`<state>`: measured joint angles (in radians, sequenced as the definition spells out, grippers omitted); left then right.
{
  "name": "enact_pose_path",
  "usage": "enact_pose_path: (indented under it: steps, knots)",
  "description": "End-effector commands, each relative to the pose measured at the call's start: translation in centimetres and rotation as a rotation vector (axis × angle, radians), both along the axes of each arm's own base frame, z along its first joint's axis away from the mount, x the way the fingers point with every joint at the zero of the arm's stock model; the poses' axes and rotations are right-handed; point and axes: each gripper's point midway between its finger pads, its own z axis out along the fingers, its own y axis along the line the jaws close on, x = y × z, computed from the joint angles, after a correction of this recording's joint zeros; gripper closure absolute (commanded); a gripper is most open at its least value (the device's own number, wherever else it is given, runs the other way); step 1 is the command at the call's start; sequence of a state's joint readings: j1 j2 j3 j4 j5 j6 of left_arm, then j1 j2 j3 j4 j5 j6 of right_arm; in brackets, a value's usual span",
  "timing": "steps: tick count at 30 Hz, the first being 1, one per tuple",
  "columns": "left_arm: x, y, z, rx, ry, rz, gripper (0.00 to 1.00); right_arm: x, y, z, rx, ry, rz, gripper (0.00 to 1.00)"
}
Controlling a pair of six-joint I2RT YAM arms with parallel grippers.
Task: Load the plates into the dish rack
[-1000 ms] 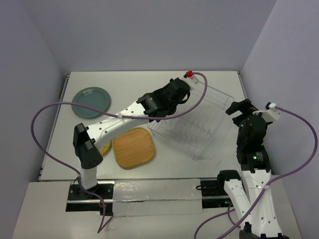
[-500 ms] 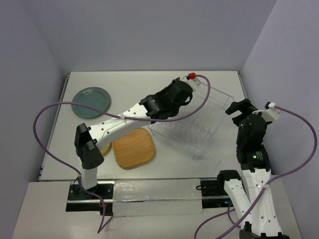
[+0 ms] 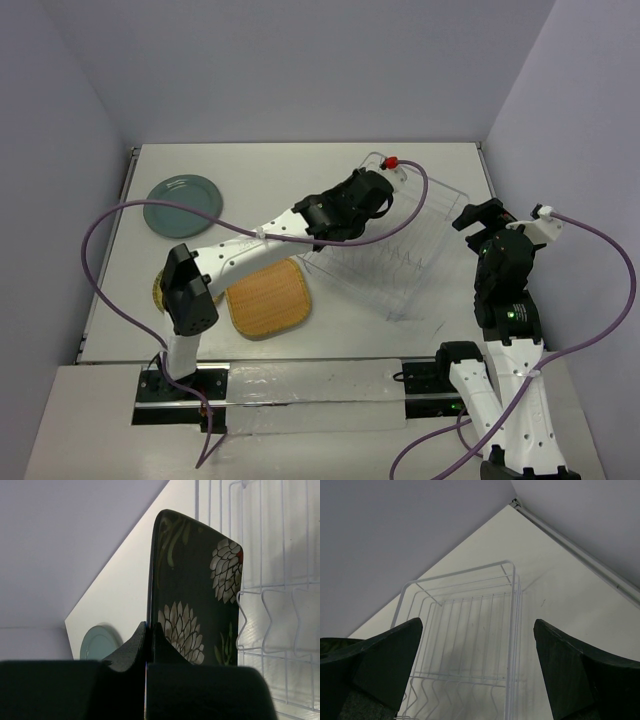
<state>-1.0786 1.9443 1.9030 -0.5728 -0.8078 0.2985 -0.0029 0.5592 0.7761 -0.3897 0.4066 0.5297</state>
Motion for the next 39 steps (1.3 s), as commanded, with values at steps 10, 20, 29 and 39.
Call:
enact_pose_path:
  steps: [10, 20, 29, 39]
  knots:
    - [1.3, -0.9, -0.4, -0.075, -0.014, 0.05, 1.0, 0.2, -0.4, -0.1, -0.012, 0.01, -0.02, 0.0]
    - [0.9, -0.8, -2.0, -0.044, 0.043, 0.045, 0.72, 0.4, -0.4, -0.3, -0.012, 0.024, -0.018, 0.0]
    - [0.7, 0.0, -2.1, -0.028, 0.049, 0.072, 0.41, 0.3, -0.3, -0.3, -0.01, 0.026, -0.013, 0.0]
    - [0.2, 0.8, 1.9, -0.136, 0.026, 0.099, 0.17, 0.1, 0.1, 0.1, -0.008, 0.013, 0.013, 0.0]
